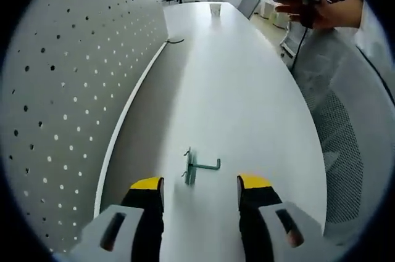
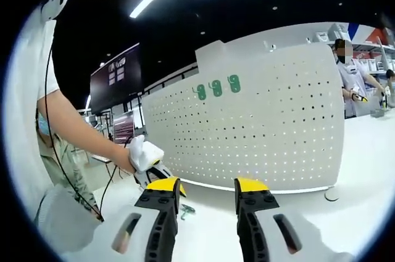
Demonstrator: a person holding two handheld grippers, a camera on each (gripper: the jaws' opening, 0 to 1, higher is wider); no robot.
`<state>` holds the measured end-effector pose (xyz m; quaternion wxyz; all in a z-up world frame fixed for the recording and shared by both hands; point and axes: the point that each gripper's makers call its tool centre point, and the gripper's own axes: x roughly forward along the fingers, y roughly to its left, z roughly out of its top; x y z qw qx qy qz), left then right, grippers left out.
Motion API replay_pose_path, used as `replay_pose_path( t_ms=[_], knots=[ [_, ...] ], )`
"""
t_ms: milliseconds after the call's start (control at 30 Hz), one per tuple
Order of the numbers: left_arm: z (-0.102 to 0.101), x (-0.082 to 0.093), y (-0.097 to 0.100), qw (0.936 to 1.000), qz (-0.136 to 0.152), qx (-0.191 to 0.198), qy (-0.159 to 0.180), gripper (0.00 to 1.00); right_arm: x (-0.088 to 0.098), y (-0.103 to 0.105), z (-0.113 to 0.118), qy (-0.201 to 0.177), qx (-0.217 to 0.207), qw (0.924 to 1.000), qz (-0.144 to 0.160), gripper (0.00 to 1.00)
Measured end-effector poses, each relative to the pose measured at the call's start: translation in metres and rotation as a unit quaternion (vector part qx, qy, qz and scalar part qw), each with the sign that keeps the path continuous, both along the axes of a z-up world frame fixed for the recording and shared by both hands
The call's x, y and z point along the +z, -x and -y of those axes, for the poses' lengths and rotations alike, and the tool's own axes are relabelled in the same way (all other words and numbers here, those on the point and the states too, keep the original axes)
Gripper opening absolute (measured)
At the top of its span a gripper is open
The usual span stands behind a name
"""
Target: Insert the hook assembly into the mounting plate slot until the hook locks in place.
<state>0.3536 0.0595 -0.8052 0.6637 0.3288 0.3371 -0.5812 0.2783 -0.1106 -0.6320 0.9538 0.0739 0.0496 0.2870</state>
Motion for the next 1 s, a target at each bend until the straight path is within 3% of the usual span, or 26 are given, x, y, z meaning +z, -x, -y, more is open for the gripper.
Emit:
replay_pose_path(
  t_ms=[233,567,1000],
  knots=[
    [0.001,-0.015,-0.002,0.9996,-0.014,-0.002,-0.023,0.48,-0.001,-0.001,0.001,-0.001,-0.002,1.0000,-0.003,0.33],
    [0.006,-0.026,-0.002,0.9992,-0.030,-0.002,-0.025,0.47,-0.003,0.001,0.001,0.005,-0.002,1.0000,-0.004,0.33],
    [0.008,-0.024,-0.011,0.9996,-0.017,0.006,-0.021,0.36,-0.003,0.001,0.007,0.004,-0.011,0.9999,-0.004,0.30]
  ],
)
